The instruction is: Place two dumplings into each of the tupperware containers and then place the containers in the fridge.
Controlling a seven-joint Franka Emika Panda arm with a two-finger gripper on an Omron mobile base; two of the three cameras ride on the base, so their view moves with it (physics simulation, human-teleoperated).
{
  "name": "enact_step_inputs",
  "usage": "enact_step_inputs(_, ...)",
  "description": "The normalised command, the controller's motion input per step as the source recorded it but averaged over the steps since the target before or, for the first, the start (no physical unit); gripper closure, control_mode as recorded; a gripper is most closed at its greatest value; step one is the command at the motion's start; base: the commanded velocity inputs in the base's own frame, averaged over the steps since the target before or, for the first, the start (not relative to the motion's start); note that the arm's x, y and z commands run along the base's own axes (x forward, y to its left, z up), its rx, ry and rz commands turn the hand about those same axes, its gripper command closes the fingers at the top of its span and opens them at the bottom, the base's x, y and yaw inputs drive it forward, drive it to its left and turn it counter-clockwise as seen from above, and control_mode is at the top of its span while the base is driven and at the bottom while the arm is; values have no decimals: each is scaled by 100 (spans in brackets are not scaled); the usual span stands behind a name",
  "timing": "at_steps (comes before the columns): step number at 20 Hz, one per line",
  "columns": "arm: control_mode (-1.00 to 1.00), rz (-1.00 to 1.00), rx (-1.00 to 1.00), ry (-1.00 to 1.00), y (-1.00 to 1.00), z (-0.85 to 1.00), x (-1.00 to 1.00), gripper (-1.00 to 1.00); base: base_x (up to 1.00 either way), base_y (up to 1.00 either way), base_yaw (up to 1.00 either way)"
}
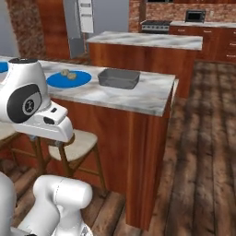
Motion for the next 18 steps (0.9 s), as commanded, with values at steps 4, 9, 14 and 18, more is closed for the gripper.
enact_step_inputs(4, 100, 0, 0, 0, 0, 0, 0, -100, 11, 50, -23)
enact_step_inputs(9, 100, 0, 0, 0, 0, 0, 0, -100, 41, 19, -22)
enact_step_inputs(14, 100, 0, 0, 0, 0, 0, 0, -100, 42, 0, -23)
enact_step_inputs(18, 100, 0, 0, 0, 0, 0, 0, -100, 47, 0, -24)
